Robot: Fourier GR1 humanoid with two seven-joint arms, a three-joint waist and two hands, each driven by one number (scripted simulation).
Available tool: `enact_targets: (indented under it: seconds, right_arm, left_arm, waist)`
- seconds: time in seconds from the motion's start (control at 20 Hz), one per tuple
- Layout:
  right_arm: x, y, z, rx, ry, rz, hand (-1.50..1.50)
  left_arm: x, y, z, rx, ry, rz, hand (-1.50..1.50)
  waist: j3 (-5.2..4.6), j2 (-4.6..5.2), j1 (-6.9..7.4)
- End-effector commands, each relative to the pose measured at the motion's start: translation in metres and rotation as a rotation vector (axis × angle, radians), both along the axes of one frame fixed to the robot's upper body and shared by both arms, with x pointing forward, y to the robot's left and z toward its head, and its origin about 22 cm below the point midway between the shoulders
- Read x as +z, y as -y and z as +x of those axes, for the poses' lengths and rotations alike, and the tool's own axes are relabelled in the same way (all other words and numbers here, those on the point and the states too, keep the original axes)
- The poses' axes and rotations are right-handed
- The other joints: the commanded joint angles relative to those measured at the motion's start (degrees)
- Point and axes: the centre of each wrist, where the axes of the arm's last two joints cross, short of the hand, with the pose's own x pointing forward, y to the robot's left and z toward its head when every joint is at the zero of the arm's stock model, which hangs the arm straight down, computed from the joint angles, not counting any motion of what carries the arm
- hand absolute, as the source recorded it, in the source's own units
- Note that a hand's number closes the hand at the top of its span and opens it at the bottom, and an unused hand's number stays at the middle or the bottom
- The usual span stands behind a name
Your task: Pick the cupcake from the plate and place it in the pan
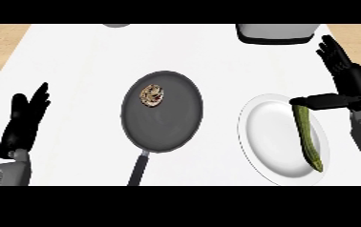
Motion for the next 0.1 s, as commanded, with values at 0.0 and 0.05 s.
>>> enact_targets:
  seconds: [0.0,0.05]
  right_arm:
    - [-0.001,0.033,-0.016,0.011,0.013,-0.013,-1.5]
    - [0.011,0.05,-0.016,0.006,0.005,-0.013,-1.5]
  left_arm:
    - [0.001,-0.002,0.002,0.015,0.006,-0.002,0.0]
    - [-0.002,0.001,-0.009,-0.002,0.006,0.013,0.0]
  waist:
    - [0.01,0.07,0.18]
    - [0.02,0.05,0.31]
